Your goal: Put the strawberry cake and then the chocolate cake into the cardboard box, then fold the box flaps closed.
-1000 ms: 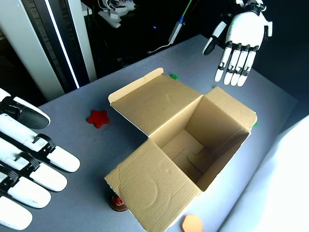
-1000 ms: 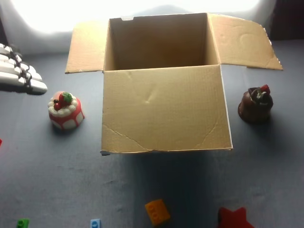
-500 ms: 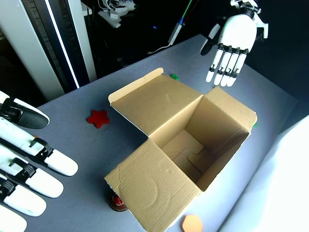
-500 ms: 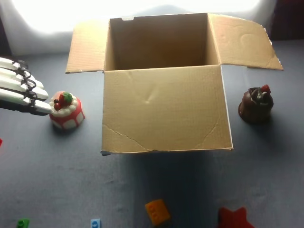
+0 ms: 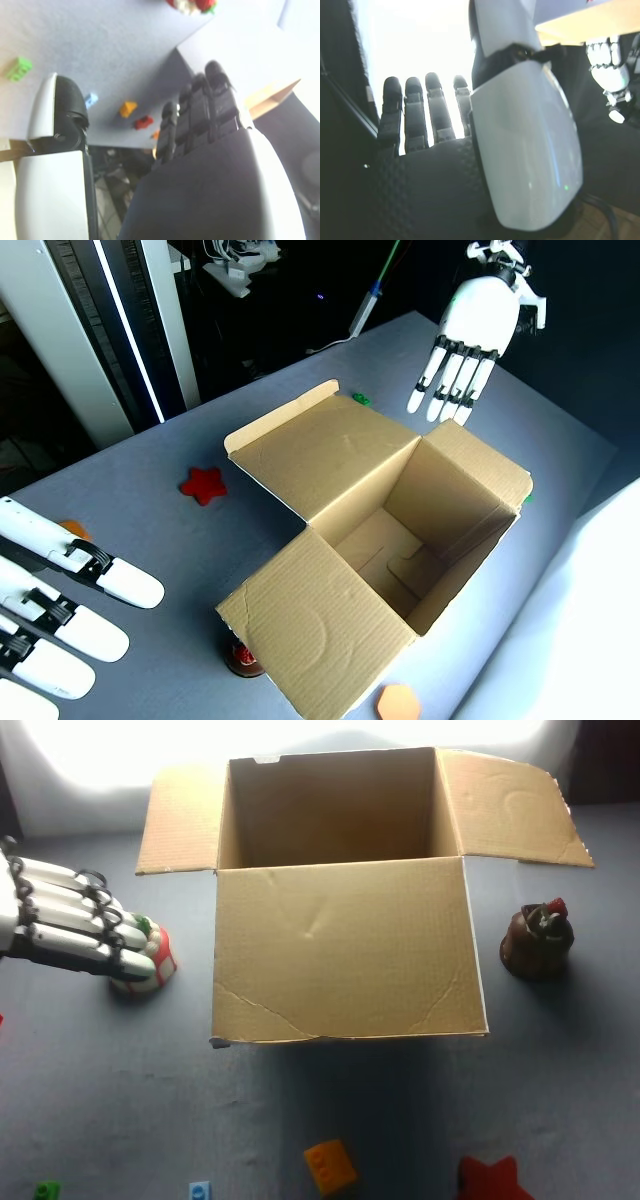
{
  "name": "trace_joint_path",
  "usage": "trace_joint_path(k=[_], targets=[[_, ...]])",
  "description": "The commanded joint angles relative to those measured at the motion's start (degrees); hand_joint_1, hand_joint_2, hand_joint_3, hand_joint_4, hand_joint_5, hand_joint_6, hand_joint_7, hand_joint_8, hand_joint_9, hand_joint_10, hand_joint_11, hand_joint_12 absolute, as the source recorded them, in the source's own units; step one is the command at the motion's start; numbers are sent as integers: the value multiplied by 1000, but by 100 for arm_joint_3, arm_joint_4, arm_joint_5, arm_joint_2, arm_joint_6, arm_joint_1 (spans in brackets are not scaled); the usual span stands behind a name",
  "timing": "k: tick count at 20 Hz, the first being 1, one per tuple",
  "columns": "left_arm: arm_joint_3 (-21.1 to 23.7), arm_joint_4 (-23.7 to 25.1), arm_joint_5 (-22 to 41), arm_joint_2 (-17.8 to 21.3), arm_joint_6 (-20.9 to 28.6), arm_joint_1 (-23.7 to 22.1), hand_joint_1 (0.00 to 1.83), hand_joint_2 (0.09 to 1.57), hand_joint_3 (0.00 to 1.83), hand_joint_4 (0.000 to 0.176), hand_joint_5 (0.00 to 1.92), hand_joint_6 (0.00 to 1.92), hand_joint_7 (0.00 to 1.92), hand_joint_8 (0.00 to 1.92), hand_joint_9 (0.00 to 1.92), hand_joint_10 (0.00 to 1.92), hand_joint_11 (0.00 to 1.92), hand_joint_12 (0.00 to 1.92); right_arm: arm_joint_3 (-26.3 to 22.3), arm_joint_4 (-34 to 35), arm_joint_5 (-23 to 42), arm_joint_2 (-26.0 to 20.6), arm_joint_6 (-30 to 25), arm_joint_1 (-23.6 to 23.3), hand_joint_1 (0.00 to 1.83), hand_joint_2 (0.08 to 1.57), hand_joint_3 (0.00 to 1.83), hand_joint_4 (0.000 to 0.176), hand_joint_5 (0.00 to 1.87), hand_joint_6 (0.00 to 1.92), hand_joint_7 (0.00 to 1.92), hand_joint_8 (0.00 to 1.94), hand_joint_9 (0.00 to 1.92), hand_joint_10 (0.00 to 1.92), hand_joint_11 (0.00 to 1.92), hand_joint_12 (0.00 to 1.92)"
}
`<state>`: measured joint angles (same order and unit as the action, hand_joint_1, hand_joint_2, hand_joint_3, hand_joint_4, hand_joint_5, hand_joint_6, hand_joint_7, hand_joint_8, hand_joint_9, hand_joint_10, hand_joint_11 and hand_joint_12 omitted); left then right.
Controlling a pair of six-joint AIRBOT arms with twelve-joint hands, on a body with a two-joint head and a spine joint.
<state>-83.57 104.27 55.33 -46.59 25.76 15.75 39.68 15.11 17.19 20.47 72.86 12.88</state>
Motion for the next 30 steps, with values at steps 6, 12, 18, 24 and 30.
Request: trace_joint_path(k=[6,12,18,24,30], targets=[[-36,-920,-370,-143,-93,345,1154,1068,5,63,81,3,103,3,106,6,0,415,22,-5,663,-67,3,-64,1123,1009,0,43,0,0,81,4,40,8,27,15],[-284,-1290,-547,-479,-283,633,1232,1021,0,63,90,2,71,1,78,1,0,434,21,-5,675,-67,3,-65,1216,1046,15,40,32,11,50,2,23,3,0,14],[-660,-1463,-614,-866,-475,695,1245,1008,0,59,106,2,112,4,119,9,0,493,21,-5,706,-67,3,-66,1202,1062,17,36,45,8,65,5,23,4,3,2],[-1146,-1561,-685,-1254,-403,647,1243,1021,1,67,65,0,90,1,109,3,0,473,20,-5,712,-66,3,-67,1203,1044,4,16,68,14,94,11,44,11,1,11],[-1761,-1604,-716,-1733,-278,566,1240,1019,0,62,42,0,58,0,67,2,0,406,20,-5,744,-66,3,-67,1237,1026,0,17,53,5,77,1,29,3,0,0]])
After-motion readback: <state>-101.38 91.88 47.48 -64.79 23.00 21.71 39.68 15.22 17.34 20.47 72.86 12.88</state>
